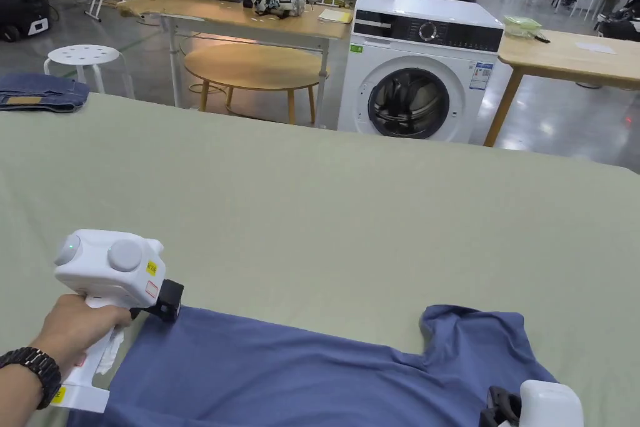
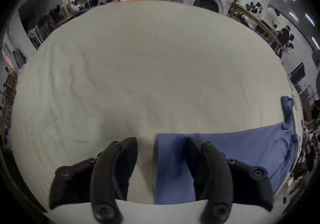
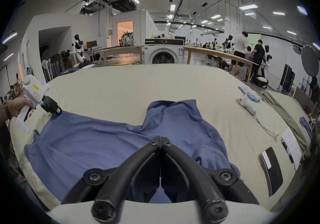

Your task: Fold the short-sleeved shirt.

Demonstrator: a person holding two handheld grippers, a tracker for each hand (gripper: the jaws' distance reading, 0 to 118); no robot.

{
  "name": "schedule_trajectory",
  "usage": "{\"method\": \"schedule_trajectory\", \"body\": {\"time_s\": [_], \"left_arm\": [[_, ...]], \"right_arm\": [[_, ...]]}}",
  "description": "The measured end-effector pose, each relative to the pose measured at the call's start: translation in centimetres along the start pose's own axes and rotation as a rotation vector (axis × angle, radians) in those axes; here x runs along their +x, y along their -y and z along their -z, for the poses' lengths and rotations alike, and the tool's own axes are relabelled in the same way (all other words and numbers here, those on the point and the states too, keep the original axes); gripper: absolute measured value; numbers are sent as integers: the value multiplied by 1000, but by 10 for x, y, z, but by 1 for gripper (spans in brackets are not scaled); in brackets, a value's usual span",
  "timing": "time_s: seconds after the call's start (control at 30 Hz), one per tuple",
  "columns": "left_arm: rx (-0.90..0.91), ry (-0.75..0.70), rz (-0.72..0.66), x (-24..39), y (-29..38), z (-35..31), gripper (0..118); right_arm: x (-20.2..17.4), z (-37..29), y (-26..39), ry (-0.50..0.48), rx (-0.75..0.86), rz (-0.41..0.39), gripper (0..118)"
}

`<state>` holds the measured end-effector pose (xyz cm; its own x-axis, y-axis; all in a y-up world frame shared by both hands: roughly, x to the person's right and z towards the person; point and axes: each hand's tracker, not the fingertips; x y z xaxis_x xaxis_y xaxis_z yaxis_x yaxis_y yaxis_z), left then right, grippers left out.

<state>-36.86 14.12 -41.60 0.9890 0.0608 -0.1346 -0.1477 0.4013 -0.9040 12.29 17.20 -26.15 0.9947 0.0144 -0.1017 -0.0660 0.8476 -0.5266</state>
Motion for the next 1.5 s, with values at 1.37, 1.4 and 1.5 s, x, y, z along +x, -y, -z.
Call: {"method": "schedule_trajectory", "body": {"time_s": [1.37,1.4,1.5], "left_arm": [[265,52,-6,-2,70,-78,0],[265,53,-6,-2,70,-77,0],[262,51,-4,-1,72,-77,0]], "right_arm": [[107,204,-81,39,-574,-32,35],[108,203,-80,33,-563,-48,6],[103,198,-77,29,-556,-76,0]]}}
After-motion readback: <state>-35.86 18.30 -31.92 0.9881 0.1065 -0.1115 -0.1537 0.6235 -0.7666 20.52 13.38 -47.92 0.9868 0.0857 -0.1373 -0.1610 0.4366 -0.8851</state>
